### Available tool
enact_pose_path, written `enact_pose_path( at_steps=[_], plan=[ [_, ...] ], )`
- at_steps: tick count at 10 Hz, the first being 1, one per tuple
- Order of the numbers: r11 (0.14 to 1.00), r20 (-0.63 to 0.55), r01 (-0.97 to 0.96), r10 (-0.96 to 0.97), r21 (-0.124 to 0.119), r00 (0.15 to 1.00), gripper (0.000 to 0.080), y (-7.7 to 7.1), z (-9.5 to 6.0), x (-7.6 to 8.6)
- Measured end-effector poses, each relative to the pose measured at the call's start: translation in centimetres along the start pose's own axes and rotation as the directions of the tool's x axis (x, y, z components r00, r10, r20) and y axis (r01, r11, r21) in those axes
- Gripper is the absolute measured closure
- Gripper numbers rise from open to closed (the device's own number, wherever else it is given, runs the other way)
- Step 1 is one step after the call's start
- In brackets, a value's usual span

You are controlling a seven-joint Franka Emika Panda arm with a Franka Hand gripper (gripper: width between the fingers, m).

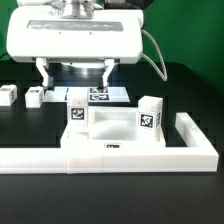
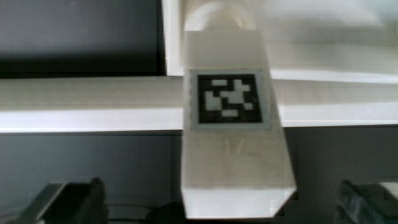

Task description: Assemble square table

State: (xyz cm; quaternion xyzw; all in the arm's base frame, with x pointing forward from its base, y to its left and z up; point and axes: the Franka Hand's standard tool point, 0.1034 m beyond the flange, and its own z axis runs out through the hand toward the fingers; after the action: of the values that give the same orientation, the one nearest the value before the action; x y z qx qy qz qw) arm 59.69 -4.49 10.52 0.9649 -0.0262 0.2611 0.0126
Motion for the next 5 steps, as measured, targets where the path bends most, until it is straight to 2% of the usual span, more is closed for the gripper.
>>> enact_pose_path(
  at_steps=[1, 2, 3, 4, 5],
  plan=[
    [1.0, 0.044, -0.002, 0.001, 0.012, 0.999, 0.015, -0.17, 0.06, -0.11],
    [1.0, 0.044, -0.003, 0.003, 0.012, 0.999, 0.015, -0.08, 0.05, 0.18],
    [1.0, 0.092, -0.006, 0.004, 0.021, 0.996, 0.015, -0.05, 0.38, -0.25],
    [0.999, 0.184, -0.014, 0.007, 0.041, 0.983, 0.015, -0.06, 0.79, -0.57],
    [0.999, 0.219, -0.019, 0.008, 0.051, 0.976, 0.015, -0.02, 0.92, -0.23]
  ],
)
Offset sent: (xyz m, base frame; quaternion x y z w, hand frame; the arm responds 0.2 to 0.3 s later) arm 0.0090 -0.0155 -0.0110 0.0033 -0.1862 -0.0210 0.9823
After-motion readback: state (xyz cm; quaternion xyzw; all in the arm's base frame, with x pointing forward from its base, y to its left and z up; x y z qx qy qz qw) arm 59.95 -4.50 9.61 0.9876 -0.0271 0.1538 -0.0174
